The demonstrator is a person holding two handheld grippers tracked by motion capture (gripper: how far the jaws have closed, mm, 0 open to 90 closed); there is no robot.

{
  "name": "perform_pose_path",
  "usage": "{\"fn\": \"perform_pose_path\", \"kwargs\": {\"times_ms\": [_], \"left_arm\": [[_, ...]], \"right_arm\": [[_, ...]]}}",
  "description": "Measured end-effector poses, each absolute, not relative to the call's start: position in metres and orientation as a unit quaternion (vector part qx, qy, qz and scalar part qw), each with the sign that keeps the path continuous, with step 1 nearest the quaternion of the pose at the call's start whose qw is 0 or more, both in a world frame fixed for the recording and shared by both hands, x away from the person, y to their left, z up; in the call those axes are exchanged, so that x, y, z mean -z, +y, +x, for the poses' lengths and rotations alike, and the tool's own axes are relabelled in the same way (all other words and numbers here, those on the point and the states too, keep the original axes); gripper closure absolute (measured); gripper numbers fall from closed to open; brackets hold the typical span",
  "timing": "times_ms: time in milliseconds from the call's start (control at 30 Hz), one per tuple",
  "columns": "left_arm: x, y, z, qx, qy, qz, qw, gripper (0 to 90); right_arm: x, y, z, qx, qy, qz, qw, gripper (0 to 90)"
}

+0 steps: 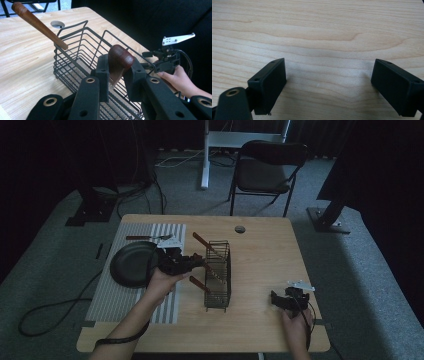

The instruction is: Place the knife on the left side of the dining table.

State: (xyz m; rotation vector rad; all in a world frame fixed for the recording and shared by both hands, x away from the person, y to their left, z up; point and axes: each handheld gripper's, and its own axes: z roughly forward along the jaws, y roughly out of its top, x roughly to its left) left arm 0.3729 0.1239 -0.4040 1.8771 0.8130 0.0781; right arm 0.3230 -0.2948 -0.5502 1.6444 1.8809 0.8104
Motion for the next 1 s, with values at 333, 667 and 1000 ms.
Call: {"fn": "perform_pose_path", "kwargs": {"times_ms": [333, 667, 1000], "left_arm": [[0.396, 0.122, 0.367, -0.039, 0.331, 0.787, 0.520, 76.6], [0.372, 0.124, 0.352, -0.056, 0.311, 0.783, 0.535, 76.7], [0.343, 0.142, 0.336, -0.082, 0.298, 0.778, 0.547, 76.7]], "right_arm": [[0.550, -0.295, 0.323, -0.298, 0.693, 0.605, 0.255, 11.8], [0.550, -0.295, 0.323, -0.299, 0.692, 0.606, 0.254, 11.8], [0.550, -0.295, 0.323, -0.298, 0.692, 0.606, 0.254, 11.8]]}}
